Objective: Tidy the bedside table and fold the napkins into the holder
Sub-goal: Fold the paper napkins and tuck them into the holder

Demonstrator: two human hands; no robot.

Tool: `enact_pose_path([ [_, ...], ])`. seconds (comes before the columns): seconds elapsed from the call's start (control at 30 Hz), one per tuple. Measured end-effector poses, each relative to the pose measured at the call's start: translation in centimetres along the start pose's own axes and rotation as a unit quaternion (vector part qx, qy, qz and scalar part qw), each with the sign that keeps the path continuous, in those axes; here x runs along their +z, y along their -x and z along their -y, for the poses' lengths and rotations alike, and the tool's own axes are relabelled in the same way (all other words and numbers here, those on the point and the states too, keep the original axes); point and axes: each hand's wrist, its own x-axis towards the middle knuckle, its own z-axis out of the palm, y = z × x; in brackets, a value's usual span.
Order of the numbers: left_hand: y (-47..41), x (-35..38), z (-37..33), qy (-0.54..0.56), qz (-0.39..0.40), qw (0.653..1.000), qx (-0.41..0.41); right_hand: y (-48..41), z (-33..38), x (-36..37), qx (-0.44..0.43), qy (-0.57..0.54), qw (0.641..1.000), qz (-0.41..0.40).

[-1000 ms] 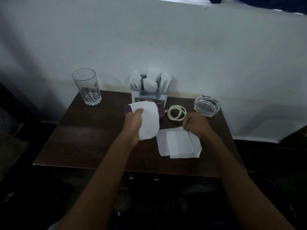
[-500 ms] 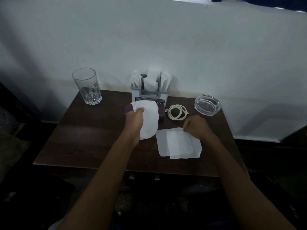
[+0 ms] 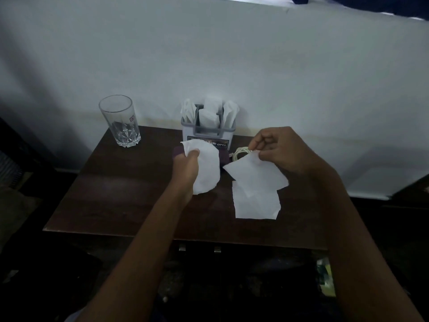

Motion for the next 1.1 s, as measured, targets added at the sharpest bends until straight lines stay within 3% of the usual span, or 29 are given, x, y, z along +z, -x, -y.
enact_pose_path([
  [0.13,0.0,0.0,0.1,-0.008,0.003,1.000,0.013,0.7,2.5,-1.8,-0.035,0.026,0.996,0.084],
  [0.3,0.1,0.5,0.3,-0.031,0.071,0.997,-0.015,1.3,3.6,-2.3,-0.032,-0.007,0.981,0.192],
  [0.47,0.9,1.3,0.7,-0.007,0.227,0.967,-0.112,0.7,2.9,-1.5,-0.035,-0.021,0.989,0.145],
  [0.73,1.0,1.8,1.2,0.061,0.357,0.920,-0.150,0.0,2.3,0.3,-0.037,-0.061,0.994,0.085],
  [0.93,1.3,2.0,0.9,0.107,0.376,0.905,-0.166,-0.5,1.9,1.9,-0.025,-0.084,0.994,0.060],
  [1.1,1.1,2.2,1.0,0.135,0.357,0.911,-0.159,-0.9,1.5,3.0,-0.004,-0.096,0.995,-0.014],
])
